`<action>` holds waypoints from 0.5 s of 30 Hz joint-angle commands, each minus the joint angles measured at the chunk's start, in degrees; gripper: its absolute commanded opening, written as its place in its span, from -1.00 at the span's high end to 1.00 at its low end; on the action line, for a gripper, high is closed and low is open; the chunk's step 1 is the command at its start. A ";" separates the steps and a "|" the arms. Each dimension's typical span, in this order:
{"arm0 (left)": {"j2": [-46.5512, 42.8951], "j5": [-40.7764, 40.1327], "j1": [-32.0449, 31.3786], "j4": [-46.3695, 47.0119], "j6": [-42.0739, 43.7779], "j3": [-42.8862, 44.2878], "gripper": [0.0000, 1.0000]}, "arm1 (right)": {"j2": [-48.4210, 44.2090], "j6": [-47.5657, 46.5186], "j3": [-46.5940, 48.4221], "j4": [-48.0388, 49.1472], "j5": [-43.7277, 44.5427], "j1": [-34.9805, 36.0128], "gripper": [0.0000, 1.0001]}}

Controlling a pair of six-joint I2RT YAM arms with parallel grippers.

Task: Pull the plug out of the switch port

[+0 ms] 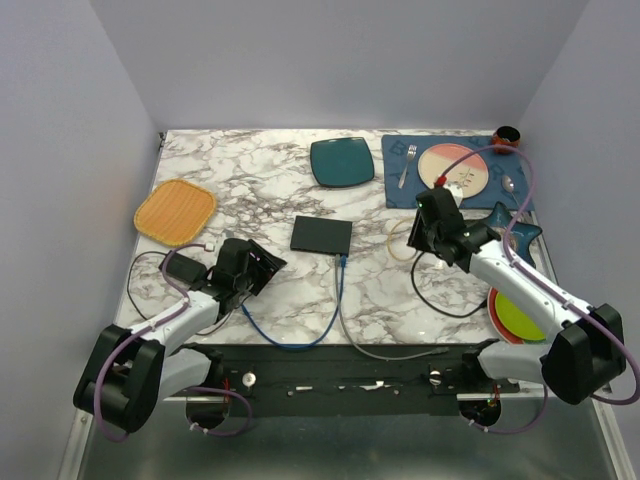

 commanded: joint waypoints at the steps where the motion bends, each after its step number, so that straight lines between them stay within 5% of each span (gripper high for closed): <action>1: 1.34 1.73 0.22 2.05 0.35 -0.74 -0.46 | -8.37 -1.07 -4.64 6.53 -2.80 -0.11 -0.49; 5: 2.22 3.22 0.22 4.15 0.35 -0.13 -0.43 | -6.92 -3.01 -2.71 8.57 -6.23 -0.11 -0.64; 15: 1.95 5.25 -4.34 10.66 2.63 1.10 -0.43 | 11.20 -0.03 6.43 15.25 -21.00 0.16 -0.47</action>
